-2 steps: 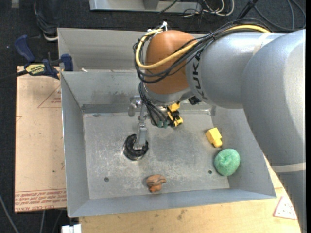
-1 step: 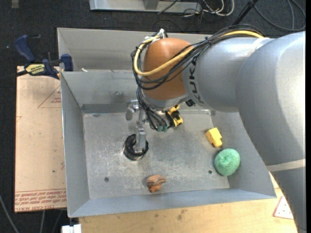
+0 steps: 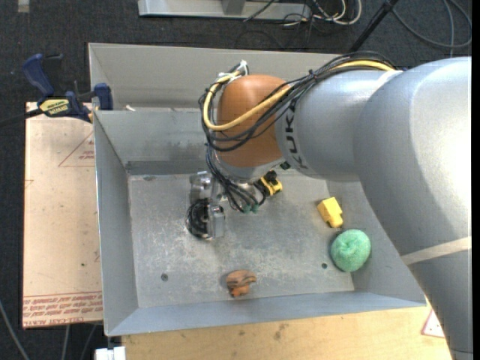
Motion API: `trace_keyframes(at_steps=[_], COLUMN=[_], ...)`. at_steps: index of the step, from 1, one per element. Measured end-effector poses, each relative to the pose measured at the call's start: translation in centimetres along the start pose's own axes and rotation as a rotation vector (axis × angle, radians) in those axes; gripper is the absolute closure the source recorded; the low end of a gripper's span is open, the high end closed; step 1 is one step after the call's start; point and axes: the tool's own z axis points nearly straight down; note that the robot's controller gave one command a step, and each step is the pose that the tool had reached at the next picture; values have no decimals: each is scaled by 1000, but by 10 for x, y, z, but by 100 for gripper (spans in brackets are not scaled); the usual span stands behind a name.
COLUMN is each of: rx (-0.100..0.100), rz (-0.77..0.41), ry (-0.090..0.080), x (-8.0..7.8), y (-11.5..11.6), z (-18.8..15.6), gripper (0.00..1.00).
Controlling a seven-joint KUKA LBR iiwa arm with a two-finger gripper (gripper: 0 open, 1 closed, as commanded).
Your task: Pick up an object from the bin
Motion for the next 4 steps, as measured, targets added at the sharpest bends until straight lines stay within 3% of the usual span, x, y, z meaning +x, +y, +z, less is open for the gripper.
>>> trace_keyframes(at_steps=[1,2,3,4], rx=[0,5,5,6], rz=[0,-27,-27,-38], ry=[0,-2,-2,4], x=[0,8,8,5], y=[0,-18,-18,-11], z=[0,-117,-116,-161], gripper=[100,100,100,100])
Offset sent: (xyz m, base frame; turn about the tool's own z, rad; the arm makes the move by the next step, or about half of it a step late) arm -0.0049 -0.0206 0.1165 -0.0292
